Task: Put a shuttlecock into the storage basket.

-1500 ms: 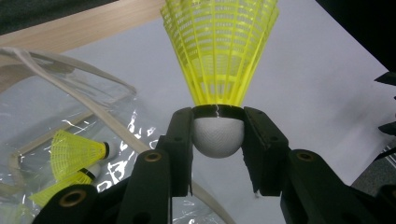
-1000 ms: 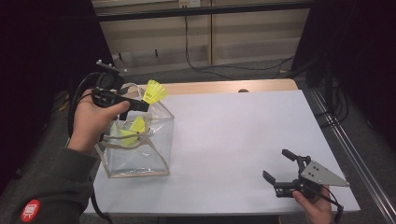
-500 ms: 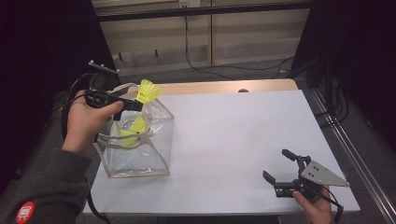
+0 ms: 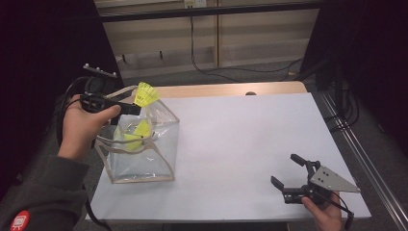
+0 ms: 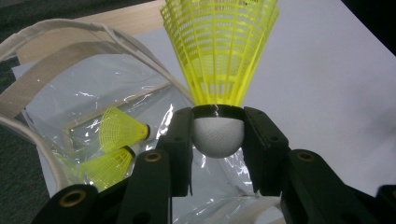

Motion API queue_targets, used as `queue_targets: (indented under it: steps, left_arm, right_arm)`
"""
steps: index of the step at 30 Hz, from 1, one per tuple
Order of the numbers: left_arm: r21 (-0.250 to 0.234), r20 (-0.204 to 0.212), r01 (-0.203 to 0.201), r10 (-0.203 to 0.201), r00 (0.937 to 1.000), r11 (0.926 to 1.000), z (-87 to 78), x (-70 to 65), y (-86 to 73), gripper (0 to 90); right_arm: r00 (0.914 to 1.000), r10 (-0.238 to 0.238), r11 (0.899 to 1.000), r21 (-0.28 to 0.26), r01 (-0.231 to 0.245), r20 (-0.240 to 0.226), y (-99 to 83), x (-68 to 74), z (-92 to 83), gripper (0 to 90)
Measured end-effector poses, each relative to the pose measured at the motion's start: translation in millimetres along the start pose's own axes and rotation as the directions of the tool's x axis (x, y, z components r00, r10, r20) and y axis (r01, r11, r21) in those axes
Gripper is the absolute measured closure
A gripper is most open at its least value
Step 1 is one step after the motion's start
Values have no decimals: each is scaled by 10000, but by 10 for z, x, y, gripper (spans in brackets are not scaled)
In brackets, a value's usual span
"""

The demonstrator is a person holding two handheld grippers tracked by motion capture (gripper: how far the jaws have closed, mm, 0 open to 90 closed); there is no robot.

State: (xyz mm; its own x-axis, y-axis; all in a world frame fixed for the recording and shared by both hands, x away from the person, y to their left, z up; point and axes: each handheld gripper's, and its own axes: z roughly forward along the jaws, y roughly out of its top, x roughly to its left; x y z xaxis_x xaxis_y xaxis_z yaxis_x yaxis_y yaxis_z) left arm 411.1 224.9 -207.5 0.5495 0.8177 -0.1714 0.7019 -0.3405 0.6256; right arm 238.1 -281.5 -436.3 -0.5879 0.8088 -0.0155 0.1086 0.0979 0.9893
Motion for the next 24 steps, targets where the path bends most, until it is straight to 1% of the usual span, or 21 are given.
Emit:
queue_targets:
  steps: [7, 10, 11, 13, 15, 24]
  left_arm:
    - [-7, -72, 96, -96, 9999, 10000, -13, 43, -27, 650]
    - [27, -186, 115, -115, 9998, 9999, -15, 58, -38, 649]
    - [-29, -213, 203, -204, 9996, 9998, -16, 64, -44, 650]
    - [56, -219, 147, -146, 9997, 9999, -24, 83, -50, 650]
    - [15, -319, 206, -205, 9993, 9998, -26, 93, -62, 649]
    - [13, -418, 320, -319, 9986, 9995, -43, 160, -109, 650]
  right_arm:
    - [10000, 36, 10000, -13, -36, -4, 1, 5, 3, 30]
    - [10000, 23, 10000, -7, -23, -1, 0, 2, 2, 30]
    - [10000, 4, 10000, 6, -4, -1, 0, 1, 0, 30]
    - [10000, 34, 10000, -1, -34, -6, 1, 3, 0, 30]
    - [10000, 7, 10000, -8, -7, -1, 2, 1, 0, 30]
    - [10000, 40, 10000, -6, -40, 9, 3, 6, 1, 30]
